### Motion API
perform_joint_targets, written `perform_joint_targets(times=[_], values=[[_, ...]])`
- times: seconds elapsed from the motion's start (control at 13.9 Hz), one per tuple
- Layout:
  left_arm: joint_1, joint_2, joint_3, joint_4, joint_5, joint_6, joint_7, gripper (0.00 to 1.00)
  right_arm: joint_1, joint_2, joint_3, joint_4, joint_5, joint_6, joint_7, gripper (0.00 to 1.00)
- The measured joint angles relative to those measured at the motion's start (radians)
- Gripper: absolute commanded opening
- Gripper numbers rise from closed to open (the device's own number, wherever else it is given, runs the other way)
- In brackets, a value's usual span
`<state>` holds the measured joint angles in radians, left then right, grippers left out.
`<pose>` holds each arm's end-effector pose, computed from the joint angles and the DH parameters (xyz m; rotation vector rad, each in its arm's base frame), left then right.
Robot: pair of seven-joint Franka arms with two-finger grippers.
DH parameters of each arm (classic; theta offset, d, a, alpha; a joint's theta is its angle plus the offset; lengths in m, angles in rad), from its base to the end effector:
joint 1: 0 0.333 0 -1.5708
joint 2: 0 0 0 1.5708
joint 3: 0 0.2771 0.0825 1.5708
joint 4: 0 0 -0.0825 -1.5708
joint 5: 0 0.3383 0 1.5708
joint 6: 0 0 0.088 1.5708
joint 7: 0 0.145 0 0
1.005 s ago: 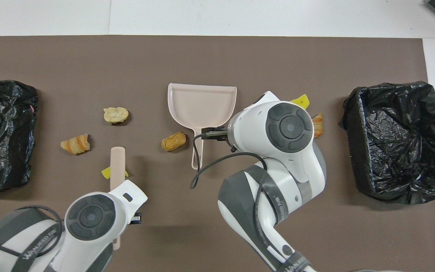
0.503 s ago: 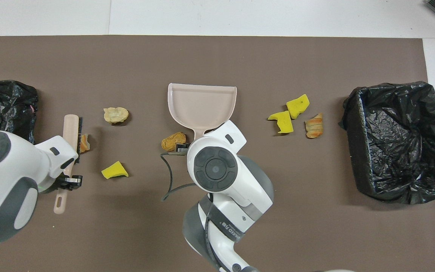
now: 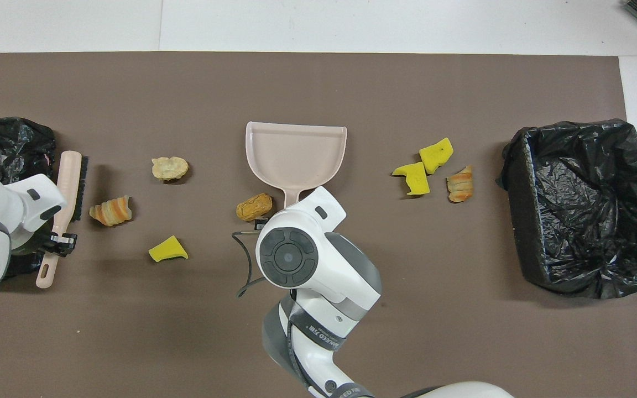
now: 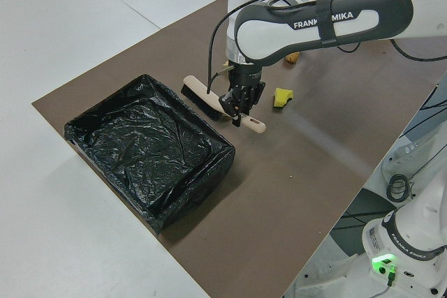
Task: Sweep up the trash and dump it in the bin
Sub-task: 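Lift the brush with the left gripper toward the bread chunks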
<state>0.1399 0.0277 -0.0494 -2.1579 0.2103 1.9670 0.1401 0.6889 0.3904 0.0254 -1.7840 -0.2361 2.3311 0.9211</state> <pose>0.4660 0.0632 0.3211 -2.9556 0.2257 0.3539 0.4738 0.3959 0.3052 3.1141 -0.0932 0.3659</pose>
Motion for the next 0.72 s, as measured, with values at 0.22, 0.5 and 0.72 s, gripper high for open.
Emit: perform_joint_targets(times=[0.22,0.5,0.72], values=[[-0.023,-0.001,-0.025,-0.018,0.000,-0.026,0.013,0.00,-0.001,0.001,0.000,0.002,0.000,0.003,0.000,0.65],[-0.121,-0.013,-0.035,-0.024,-0.053,-0.092,0.012,0.00,-0.001,0.007,0.000,0.002,0.000,0.004,0.000,0.51],[-0.216,-0.030,-0.037,-0.027,-0.076,-0.151,0.009,0.00,-0.001,0.012,0.000,0.002,-0.001,0.004,0.000,0.13]])
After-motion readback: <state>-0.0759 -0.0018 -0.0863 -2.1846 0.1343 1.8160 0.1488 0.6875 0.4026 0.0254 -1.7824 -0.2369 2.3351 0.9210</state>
